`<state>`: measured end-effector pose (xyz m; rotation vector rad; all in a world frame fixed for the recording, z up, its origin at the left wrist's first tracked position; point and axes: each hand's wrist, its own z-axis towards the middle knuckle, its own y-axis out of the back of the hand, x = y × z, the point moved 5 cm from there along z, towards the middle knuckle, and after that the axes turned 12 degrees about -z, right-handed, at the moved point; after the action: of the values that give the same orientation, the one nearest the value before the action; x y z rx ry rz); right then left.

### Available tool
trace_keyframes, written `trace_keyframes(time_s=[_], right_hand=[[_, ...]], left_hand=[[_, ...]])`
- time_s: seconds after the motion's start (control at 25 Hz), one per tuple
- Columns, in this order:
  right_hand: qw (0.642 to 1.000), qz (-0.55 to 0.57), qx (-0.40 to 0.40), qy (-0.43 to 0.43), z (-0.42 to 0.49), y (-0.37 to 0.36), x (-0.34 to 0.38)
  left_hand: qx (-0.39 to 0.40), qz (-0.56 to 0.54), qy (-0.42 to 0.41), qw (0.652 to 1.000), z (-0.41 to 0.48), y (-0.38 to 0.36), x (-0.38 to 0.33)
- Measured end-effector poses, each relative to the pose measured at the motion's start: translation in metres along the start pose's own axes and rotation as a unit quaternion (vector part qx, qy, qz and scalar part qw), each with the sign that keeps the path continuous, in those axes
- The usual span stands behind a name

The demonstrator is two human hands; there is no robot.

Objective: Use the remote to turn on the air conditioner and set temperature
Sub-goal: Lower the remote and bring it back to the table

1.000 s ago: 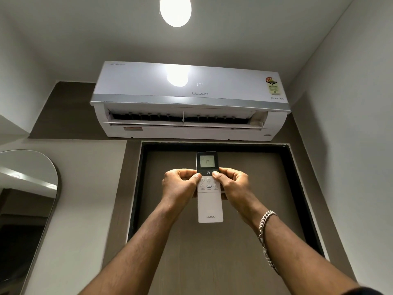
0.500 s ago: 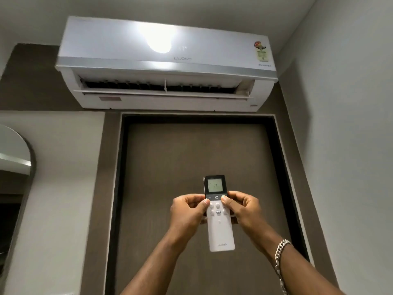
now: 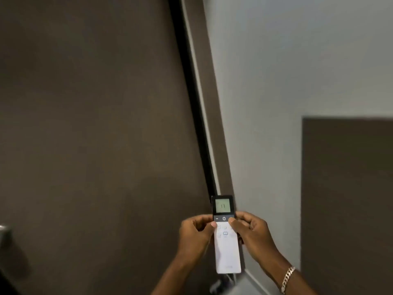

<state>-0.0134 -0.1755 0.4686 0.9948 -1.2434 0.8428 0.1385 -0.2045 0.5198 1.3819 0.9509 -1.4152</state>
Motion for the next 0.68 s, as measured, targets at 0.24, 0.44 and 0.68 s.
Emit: trace_keyframes(time_s=[0.24,0.44,0.68], right_hand=[[0.973,0.012,-0.104,-0.206,-0.052,0.098,-0.230],[0.916,-0.058,-0.196,-0.345,-0.131,0.154,-0.396],[0.847,-0.101,-0.250,-0.459,-0.214,0.152,-0.532]], left_hand=[[0.091,0.007,0.168,0.982,-0.009,-0.143,0.219],[0.121,0.093,0.248,0.957,-0.070,-0.243,0.387],[0.176,0.225,0.261,0.922,-0.143,-0.287,0.521]])
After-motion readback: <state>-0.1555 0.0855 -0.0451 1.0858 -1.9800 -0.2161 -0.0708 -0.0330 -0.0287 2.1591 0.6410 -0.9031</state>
